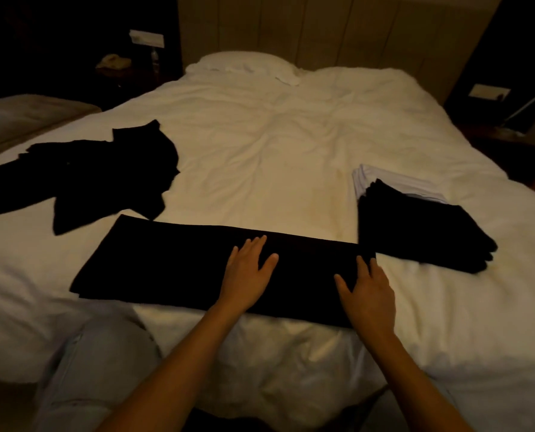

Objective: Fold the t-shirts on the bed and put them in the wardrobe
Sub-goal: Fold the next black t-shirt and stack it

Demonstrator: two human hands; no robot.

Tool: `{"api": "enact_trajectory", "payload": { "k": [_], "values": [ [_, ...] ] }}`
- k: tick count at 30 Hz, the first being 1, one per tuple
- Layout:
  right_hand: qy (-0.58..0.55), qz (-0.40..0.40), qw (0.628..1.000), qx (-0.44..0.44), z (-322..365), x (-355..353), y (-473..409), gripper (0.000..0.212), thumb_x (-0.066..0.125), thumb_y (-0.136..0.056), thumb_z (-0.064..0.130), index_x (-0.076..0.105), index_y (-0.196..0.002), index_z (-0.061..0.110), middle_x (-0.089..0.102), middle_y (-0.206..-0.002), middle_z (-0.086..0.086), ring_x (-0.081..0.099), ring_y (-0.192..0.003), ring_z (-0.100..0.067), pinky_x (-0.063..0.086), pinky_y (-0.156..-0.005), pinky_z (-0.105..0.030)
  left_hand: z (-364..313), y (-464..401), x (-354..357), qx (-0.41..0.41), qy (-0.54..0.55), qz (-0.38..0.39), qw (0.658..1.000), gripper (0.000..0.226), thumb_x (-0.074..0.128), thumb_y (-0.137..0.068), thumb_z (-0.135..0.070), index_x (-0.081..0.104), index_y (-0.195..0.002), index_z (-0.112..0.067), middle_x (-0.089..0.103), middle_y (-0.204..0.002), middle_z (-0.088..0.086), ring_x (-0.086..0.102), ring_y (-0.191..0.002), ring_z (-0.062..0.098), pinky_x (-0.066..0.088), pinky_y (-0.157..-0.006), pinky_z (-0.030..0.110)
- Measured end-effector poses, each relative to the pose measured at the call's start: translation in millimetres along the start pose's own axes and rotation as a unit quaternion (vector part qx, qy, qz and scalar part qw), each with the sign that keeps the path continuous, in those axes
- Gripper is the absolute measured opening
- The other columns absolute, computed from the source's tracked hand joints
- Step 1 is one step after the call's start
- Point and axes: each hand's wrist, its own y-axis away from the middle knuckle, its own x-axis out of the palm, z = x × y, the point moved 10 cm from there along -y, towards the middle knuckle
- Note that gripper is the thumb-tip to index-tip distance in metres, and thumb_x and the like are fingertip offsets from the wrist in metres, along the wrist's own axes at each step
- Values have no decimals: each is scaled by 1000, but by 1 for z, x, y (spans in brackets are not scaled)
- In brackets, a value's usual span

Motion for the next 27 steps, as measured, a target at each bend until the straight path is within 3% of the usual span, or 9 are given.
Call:
{"api": "enact_trajectory", "payload": {
  "k": [3,7,10,12,14,18,22,25,27],
  "values": [
    [-61,31,996,62,-20,-2,-1,78,63,-89,49,33,-148,8,53,-136,-20,51,-119,-44,46,-92,-46,7,-8,15,-3,-79,18,997,60,30,-103,-50,23,-156,-21,18,-163,-3,5,-151,10,-5,-119,28],
    [-220,57,964,137,-41,5,-11,56,72,-85,35,53,-127,2,64,-116,-17,62,-105,-39,51,-83,-39,10,-8,24,-1,-169,9,986,65,18,-102,-57,21,-156,-21,14,-164,-5,3,-151,10,-5,-120,31],
    [-441,98,867,212,-43,16,-11,33,73,-84,16,63,-112,1,70,-98,-15,68,-87,-29,56,-71,-37,8,-8,26,-1,-208,1,978,74,5,-94,-59,20,-156,-22,14,-164,-5,3,-151,11,-4,-120,33],
    [-554,127,785,247,-36,20,-8,33,73,-83,10,64,-112,-2,72,-98,-18,70,-88,-32,56,-69,-35,7,-6,27,-1,-221,0,975,78,1,-89,-57,18,-156,-22,13,-164,-5,2,-151,11,-5,-120,32],
    [-621,142,730,247,-22,13,-10,31,71,-83,8,66,-112,-2,72,-100,-20,71,-92,-34,57,-70,-35,6,-5,27,2,-239,-3,971,77,-2,-89,-54,16,-157,-23,11,-164,-5,2,-151,11,-6,-120,32],
    [-678,140,691,208,11,-10,-17,28,68,-83,4,67,-111,3,72,-103,-17,70,-96,-30,56,-70,-34,6,-3,27,8,-265,-10,964,58,5,-104,-47,13,-157,-23,11,-164,-6,2,-151,10,-6,-120,31],
    [-697,125,685,169,51,-34,-23,26,67,-83,3,68,-109,4,72,-100,-15,71,-93,-29,57,-65,-31,11,-6,24,-3,-160,1,987,51,13,-107,-39,14,-156,-25,12,-164,-9,3,-150,5,-7,-118,25],
    [-706,119,681,153,81,-48,-26,27,68,-85,5,67,-112,3,72,-100,-16,71,-91,-28,56,-63,-29,20,-10,22,-36,-15,26,999,49,11,-107,-36,18,-155,-26,18,-163,-8,7,-149,4,-5,-117,22],
    [-709,125,678,150,102,-52,-27,28,68,-85,7,67,-112,2,72,-100,-16,72,-90,-28,57,-62,-29,25,-9,17,-76,120,33,989,50,12,-107,-42,28,-153,-30,24,-161,-5,11,-150,10,2,-122,28]
  ]
}}
